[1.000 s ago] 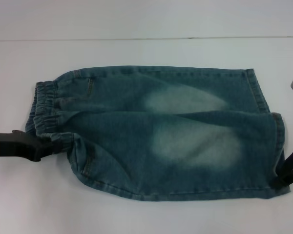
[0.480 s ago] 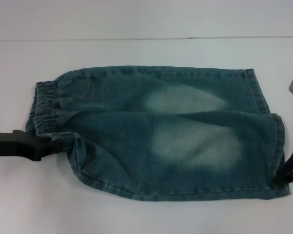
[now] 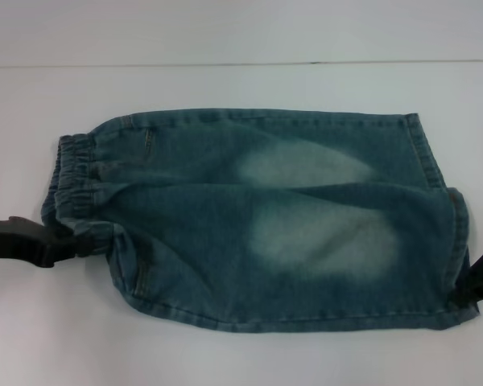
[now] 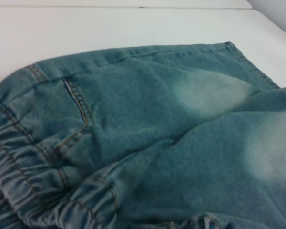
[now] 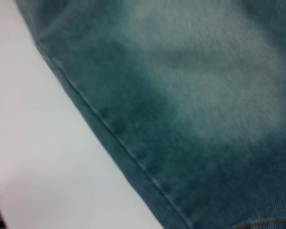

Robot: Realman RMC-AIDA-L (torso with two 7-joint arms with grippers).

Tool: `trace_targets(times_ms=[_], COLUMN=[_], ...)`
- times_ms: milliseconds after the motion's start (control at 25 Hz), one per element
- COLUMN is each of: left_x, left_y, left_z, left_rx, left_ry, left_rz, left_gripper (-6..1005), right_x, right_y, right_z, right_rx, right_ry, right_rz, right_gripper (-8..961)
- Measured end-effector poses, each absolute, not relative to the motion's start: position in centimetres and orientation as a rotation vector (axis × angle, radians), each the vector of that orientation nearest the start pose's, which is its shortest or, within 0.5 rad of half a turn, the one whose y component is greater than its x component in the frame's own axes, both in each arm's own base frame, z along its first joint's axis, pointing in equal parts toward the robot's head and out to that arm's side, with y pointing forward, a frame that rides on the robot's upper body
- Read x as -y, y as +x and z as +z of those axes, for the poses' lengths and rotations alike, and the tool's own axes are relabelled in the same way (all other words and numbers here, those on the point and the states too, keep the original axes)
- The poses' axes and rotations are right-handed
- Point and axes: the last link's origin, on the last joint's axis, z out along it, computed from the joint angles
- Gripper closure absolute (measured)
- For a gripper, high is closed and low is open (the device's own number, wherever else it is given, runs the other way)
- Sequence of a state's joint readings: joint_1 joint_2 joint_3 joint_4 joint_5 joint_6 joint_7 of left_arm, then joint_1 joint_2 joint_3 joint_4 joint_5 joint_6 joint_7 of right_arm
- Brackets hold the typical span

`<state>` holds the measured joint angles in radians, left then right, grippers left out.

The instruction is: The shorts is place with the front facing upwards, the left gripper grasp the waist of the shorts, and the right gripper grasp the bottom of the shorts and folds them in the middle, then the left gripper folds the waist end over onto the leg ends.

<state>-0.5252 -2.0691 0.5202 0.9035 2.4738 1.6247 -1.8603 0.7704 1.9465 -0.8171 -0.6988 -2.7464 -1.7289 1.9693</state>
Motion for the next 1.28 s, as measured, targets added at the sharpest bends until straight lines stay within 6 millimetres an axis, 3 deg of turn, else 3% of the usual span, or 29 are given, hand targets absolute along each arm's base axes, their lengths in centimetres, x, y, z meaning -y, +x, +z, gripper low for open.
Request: trace_targets(times_ms=[160,520,880,1040,1280], left_x=[-31.5,-30.4,-30.0,-31.0,-34.2], left_y=[-30.8,-31.2,-31.2,-30.8,-31.6], left_z=[5.3,6.4,7.5,8.2,7.8], left_rx=[1.230,1.280,1.316,1.332,1.419], left_ry=[-2.622,-2.685,-2.704,-2.648,-2.403], left_rz=[-0.207,-0.105,-0.098,-0.208,-0.227], left_gripper=[969,968,966,965,963], right_x=[-33.5,-31.7,-31.8,-33.3,-36.4], right_y=[27.2,26.4,26.1,26.0,26.9], right_z=[4.4,4.9,5.3,5.8,7.1], right_rx=[-1.130,-1.103,-1.067,-1.033,-1.113], right_ry=[-3.002,-3.168,-3.205,-3.116,-2.812], right_rz=[-0.418,-0.362,-0.266,-0.116,0.125], right_gripper=[930,931,931,931,931])
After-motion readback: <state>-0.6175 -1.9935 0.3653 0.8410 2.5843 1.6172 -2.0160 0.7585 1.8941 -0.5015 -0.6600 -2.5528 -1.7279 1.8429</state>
